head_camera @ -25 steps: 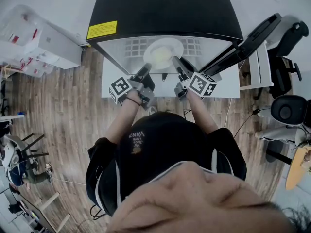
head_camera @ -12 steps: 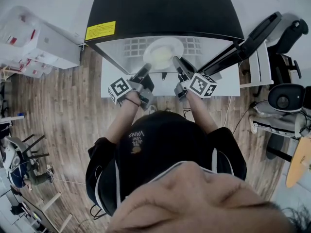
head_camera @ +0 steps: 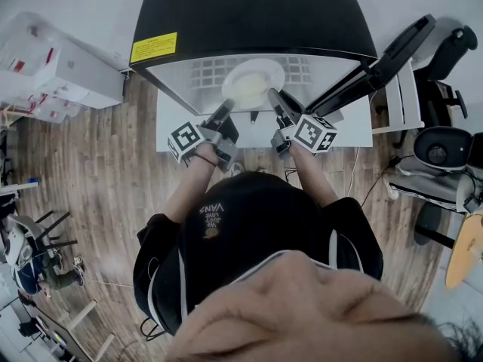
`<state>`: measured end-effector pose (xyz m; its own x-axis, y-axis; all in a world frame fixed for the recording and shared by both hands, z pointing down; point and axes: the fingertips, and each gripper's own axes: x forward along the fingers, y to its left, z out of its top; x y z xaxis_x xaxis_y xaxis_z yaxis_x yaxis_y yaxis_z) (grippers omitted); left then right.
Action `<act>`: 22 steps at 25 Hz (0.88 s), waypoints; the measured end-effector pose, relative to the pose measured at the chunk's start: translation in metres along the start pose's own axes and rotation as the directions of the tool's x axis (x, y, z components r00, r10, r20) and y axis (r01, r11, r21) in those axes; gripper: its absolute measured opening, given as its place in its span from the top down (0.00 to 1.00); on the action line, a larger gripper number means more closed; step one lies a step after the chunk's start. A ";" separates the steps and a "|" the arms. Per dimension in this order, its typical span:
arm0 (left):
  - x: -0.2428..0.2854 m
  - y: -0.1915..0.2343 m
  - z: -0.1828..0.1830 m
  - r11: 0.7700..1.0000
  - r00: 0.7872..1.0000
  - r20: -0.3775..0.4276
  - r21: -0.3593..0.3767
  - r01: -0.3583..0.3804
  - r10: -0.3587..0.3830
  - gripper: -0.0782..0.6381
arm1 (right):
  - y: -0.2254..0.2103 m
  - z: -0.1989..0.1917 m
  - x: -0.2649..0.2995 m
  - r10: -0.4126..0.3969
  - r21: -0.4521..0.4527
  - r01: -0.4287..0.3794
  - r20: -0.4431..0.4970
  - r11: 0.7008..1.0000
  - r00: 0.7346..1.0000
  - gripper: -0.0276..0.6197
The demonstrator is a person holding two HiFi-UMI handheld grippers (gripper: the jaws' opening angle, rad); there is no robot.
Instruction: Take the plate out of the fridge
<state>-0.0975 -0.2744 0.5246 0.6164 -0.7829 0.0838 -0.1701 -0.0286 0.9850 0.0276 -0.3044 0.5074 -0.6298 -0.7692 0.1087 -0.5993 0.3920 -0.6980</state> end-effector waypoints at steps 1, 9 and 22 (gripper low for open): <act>-0.001 0.000 -0.001 1.000 1.000 0.000 -0.001 -0.001 0.001 0.85 | 0.001 0.000 -0.001 -0.004 -0.004 0.004 -0.001 1.000 1.000 0.80; -0.004 -0.003 -0.006 1.000 1.000 -0.002 0.013 0.014 -0.014 0.85 | 0.006 -0.002 -0.007 0.006 -0.008 -0.006 0.003 1.000 1.000 0.80; -0.017 -0.008 -0.022 0.999 1.000 -0.006 0.039 0.020 -0.019 0.85 | 0.012 -0.008 -0.028 0.028 -0.011 -0.028 0.002 1.000 1.000 0.80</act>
<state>-0.0896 -0.2478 0.5184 0.6242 -0.7785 0.0655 -0.1881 -0.0684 0.9798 0.0340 -0.2739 0.5021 -0.6454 -0.7588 0.0878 -0.5869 0.4190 -0.6928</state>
